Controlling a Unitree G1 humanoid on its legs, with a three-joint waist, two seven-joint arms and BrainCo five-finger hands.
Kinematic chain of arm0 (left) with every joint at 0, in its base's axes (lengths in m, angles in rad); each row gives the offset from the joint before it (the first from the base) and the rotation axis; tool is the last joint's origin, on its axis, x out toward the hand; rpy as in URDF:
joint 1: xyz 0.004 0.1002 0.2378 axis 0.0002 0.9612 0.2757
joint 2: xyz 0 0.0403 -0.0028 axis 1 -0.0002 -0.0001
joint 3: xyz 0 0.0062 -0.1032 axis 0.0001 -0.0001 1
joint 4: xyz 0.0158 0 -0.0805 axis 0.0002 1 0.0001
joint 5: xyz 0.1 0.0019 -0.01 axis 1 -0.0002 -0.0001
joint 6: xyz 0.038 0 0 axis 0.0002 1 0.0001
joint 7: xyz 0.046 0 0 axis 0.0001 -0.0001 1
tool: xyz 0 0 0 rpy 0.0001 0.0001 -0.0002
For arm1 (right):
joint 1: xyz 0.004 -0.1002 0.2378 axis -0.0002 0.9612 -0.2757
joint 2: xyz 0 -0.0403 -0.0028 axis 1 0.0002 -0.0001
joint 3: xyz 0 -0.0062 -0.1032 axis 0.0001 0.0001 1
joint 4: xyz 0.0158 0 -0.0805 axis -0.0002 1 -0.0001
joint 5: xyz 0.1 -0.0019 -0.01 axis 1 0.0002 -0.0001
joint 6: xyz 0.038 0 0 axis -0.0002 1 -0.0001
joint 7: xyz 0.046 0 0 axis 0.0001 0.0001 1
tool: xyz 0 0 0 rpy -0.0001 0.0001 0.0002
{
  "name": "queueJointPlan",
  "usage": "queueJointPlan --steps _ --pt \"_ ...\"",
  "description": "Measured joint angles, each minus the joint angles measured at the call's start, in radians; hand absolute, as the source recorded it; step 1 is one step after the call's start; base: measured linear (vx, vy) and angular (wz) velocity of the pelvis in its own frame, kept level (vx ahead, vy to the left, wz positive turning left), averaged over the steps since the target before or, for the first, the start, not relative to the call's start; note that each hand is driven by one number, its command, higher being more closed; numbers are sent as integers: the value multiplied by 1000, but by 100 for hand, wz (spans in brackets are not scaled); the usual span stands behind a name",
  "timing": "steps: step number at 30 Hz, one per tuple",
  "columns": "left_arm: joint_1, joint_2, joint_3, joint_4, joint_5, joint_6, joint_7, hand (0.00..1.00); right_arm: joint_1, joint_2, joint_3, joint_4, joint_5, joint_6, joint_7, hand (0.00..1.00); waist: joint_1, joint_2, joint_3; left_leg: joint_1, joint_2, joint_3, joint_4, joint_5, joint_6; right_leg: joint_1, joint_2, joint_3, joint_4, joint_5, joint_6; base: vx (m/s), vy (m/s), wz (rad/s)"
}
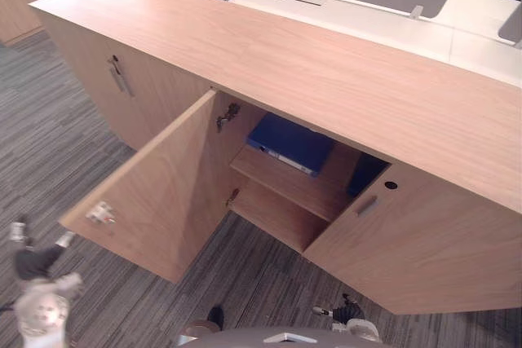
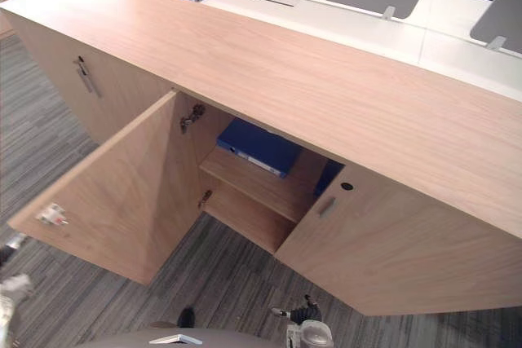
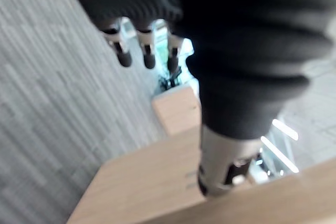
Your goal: Walk over to the cabinet, pick up the folder, carry it to the office cabinet, place the folder inside the office cabinet, then close the office cabinet door
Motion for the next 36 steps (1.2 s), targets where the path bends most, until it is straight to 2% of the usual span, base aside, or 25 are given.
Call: queueJointPlan --steps 2,6,10,11,12,15,18,22,28,29,30,32,34,35,36 --pt "16 -60 -108 4 37 4 -36 0 -1 4 2 0 0 1 0 0 -16 0 0 7 3 1 0 7 1 1 1 4 6 0 1 -159 -13 -2" --pt "12 -124 -207 24 144 9 -58 0 3 16 24 0 -1 3 0 0 -47 1 1 10 18 21 -1 17 -1 -7 6 27 4 1 6 -145 -12 -14" --pt "-39 -150 -285 190 216 38 -56 0 9 30 31 -19 0 2 1 0 -80 3 1 6 25 27 -1 11 -5 -8 13 36 -3 -2 16 -114 -17 -9" --pt "-55 -149 -282 219 226 43 -58 0 11 30 31 -19 0 3 1 0 -82 8 1 3 26 30 -1 11 -5 -13 14 43 -4 -3 18 -51 -6 -7" --pt "-94 -142 -239 262 230 59 -57 0 12 30 50 -20 0 2 2 0 -84 1 -5 -6 30 35 0 10 -6 -25 22 59 -7 -5 20 22 -16 -10" --pt "-163 -49 -206 288 226 79 -3 0 9 35 66 -19 -1 0 0 0 -99 -12 -9 -9 34 48 0 10 -16 -37 24 71 -10 7 18 58 -15 -14" --pt "-194 -5 -205 284 226 79 -2 0 4 34 66 -18 -2 1 -4 0 -110 -16 -18 -5 27 61 0 9 -11 -29 22 83 -22 29 22 95 3 -12" --pt "-209 -33 -232 284 226 79 -9 0 -18 38 66 4 -24 9 -4 0 -131 -14 -15 -4 11 75 6 9 -11 -16 11 83 -48 38 27 99 17 -2" --pt "-210 -35 -322 285 223 77 -38 0 -30 37 60 4 -39 9 -4 0 -136 -6 -12 10 17 103 6 9 -11 -13 8 95 -40 41 23 -20 -3 -8" --pt "-223 -13 -272 310 225 65 -71 0 -29 34 53 5 -39 9 -3 0 -135 4 -5 10 20 105 0 8 -10 -17 10 101 -38 43 21 -88 0 -15" --pt "-238 9 -218 334 218 64 -78 0 -28 32 48 5 -38 9 -1 0 -140 -7 -9 11 24 107 0 8 -10 -18 14 104 -38 46 19 -113 -20 -13" --pt "-313 131 -93 463 119 74 -61 0 -27 27 51 5 -32 7 0 0 -150 -1 -1 13 37 115 0 5 -8 -22 28 113 -38 55 12 -138 -33 -14" --pt "-316 216 -95 435 61 79 -51 0 -17 11 59 3 -32 7 -1 0 -144 6 0 11 38 126 0 6 -7 -34 26 118 -37 59 13 -165 -11 -13" --pt "-320 229 -96 403 34 72 -52 0 -17 3 64 3 -31 8 -1 0 -140 0 -4 8 38 126 0 4 -10 -38 24 119 -37 58 14 -152 24 -4" --pt "-325 238 -108 391 10 43 -50 0 -11 -5 69 3 -29 8 -1 0 -141 9 1 6 34 126 0 3 -8 -41 21 124 -43 55 13 -106 30 -1"
